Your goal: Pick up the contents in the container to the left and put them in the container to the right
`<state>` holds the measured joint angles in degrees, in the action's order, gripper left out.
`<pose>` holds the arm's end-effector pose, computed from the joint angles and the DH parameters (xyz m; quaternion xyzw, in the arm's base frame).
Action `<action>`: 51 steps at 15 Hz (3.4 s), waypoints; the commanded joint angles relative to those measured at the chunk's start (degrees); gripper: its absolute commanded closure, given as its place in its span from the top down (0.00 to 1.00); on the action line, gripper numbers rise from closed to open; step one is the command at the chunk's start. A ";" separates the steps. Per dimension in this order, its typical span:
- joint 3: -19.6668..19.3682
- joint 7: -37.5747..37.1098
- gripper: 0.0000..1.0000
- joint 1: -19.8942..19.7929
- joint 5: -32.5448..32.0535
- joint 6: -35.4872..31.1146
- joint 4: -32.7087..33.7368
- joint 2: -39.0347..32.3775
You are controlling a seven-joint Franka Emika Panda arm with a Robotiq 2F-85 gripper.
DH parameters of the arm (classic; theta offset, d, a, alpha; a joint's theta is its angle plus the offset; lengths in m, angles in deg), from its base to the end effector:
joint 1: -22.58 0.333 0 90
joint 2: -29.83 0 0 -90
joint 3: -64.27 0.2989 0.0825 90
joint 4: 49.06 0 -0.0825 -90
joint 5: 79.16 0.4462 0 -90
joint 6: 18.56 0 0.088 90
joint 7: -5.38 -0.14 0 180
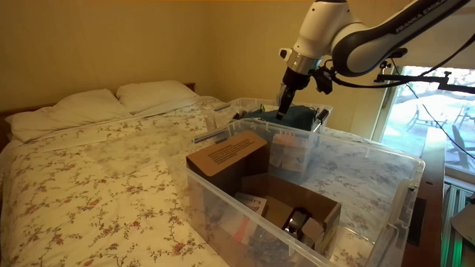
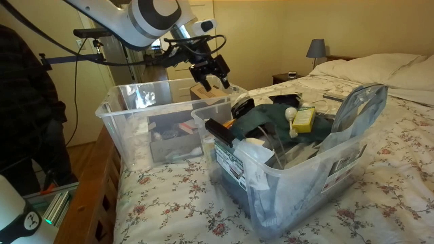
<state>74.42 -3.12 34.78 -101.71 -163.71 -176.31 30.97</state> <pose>0.5698 0.2310 0.3338 0.9430 0.2556 0.1928 0.0904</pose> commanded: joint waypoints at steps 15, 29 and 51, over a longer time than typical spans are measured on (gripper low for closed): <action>9.78 16.49 1.00 9.47 -1.75 1.14 2.74 -13.67; 19.78 39.43 1.00 2.37 18.60 -10.56 3.24 -28.21; 22.38 69.32 0.97 -6.55 10.69 -19.15 -4.98 -32.98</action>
<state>94.23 61.04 31.54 -91.10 -184.52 -183.36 1.40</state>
